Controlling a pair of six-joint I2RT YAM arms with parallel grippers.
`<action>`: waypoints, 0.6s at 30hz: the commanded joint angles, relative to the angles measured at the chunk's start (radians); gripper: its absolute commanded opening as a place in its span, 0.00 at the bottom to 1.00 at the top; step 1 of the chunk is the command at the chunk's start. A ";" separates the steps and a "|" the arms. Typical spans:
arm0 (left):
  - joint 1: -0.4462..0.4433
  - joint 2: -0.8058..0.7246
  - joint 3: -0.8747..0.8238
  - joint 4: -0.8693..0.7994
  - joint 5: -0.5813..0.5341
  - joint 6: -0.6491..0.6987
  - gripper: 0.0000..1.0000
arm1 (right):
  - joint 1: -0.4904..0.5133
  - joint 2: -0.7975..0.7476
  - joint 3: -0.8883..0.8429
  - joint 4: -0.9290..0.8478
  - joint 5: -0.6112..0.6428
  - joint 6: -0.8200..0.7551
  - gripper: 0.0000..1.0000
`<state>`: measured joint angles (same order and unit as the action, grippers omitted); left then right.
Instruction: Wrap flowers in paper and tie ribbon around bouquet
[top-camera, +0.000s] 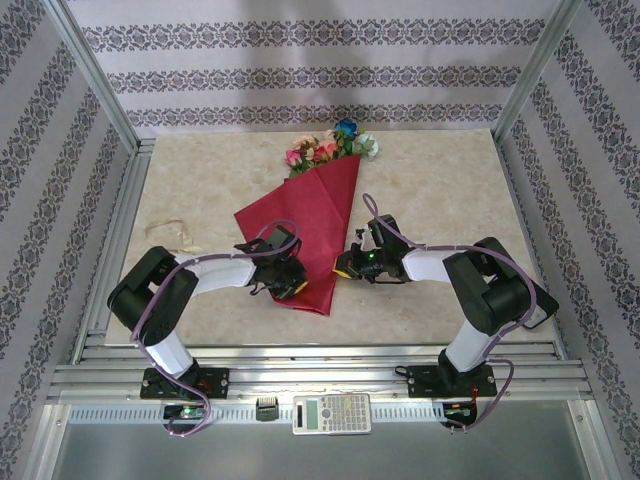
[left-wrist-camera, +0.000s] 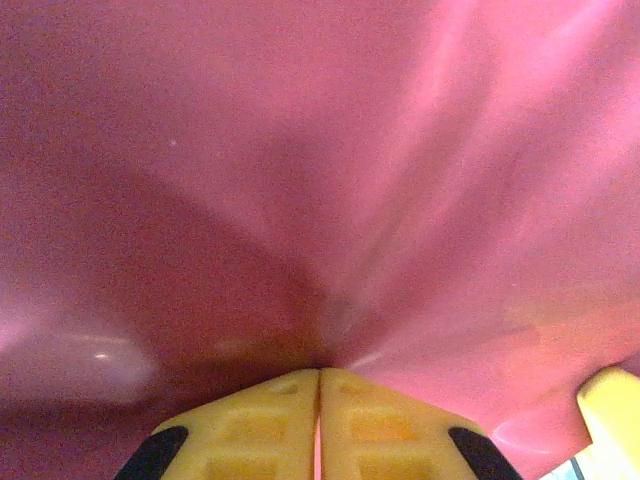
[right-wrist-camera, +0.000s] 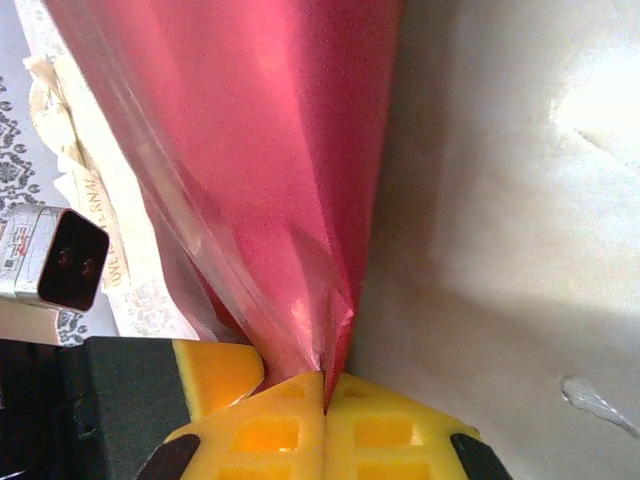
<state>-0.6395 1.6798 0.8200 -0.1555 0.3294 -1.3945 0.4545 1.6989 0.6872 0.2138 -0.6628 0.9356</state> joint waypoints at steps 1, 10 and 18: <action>0.004 0.029 -0.091 -0.005 -0.038 0.022 0.09 | 0.008 -0.008 0.018 0.042 -0.046 -0.037 0.09; 0.004 0.061 -0.124 0.020 -0.032 0.048 0.09 | 0.066 0.020 -0.040 0.075 -0.049 -0.019 0.36; 0.006 0.078 -0.142 0.038 -0.023 0.050 0.08 | 0.119 -0.041 -0.112 0.082 0.019 0.034 0.20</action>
<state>-0.6331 1.6650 0.7406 -0.0166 0.3523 -1.3651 0.5598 1.6905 0.5999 0.2962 -0.6613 0.9539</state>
